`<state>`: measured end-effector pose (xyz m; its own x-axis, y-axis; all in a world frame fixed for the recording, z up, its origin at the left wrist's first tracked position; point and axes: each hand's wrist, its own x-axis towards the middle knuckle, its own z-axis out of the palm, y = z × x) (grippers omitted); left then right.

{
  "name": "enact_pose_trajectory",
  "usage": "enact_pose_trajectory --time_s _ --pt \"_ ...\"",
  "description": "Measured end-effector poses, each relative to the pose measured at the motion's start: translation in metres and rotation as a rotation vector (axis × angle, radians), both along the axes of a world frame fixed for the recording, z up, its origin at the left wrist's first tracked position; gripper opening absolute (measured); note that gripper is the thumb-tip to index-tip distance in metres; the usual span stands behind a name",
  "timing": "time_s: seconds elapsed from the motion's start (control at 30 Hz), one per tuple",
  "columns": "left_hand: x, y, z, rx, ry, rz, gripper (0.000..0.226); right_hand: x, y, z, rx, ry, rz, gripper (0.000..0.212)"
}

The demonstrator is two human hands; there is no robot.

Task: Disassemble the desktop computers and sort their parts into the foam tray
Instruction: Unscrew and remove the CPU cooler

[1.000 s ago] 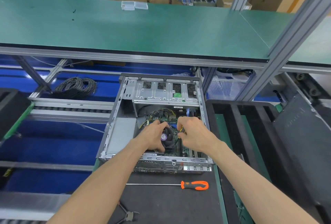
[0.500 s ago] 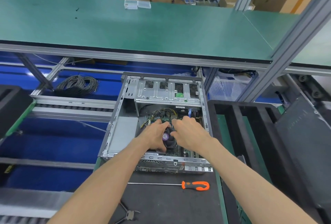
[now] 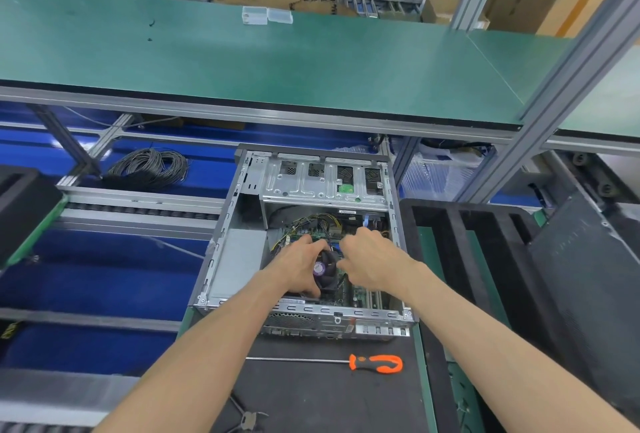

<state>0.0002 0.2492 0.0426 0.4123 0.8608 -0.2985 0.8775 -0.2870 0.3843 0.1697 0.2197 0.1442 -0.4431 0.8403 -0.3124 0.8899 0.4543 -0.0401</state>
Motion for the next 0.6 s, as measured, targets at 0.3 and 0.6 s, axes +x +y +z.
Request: enact_pose_trajectory --time_s 0.3,0.6 --pt "0.0 0.0 0.0 0.003 0.007 -0.001 0.089 -0.005 0.005 0.011 -0.054 -0.032 0.027 0.024" --pt "-0.001 0.0 -0.003 -0.018 0.001 0.002 0.076 -0.021 0.001 0.008 -0.034 0.013 0.15 0.014"
